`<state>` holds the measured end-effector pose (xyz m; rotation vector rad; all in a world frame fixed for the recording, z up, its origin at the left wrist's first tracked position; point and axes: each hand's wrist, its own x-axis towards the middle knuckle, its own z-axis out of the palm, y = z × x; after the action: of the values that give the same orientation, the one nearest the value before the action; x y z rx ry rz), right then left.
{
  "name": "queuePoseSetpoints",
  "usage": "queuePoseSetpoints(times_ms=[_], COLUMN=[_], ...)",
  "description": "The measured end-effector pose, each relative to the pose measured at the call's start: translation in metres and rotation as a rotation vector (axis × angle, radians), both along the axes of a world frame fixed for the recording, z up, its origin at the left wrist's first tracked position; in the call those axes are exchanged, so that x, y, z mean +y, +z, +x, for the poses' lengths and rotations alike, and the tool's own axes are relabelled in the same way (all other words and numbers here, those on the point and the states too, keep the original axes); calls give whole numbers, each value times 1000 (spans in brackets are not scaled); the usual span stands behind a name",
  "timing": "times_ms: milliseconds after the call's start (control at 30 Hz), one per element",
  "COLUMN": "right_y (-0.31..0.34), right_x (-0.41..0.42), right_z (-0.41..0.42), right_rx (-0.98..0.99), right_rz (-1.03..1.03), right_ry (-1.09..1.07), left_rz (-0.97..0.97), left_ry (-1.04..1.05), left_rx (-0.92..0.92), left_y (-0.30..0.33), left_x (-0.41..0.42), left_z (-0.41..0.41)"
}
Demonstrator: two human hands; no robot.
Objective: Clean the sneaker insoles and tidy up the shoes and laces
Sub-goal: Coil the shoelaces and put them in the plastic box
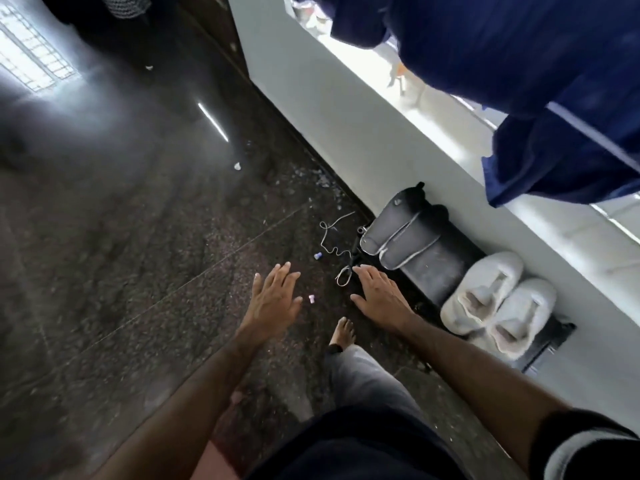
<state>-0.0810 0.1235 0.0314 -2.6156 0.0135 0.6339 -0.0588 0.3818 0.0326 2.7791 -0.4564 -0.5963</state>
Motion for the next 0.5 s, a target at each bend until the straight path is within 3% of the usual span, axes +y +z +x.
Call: queuePoseSetpoints(times_ms=[300, 500], right_y=[-44, -116], right_x=[26, 49], right_z=[123, 186], right_rx=[192, 251], right_rz=[25, 38], right_ry=[15, -58], left_rz=[8, 63], left_ry=[-16, -92], left_rx=[79, 126], left_y=[-39, -131], left_x=[-34, -36], left_z=[151, 229])
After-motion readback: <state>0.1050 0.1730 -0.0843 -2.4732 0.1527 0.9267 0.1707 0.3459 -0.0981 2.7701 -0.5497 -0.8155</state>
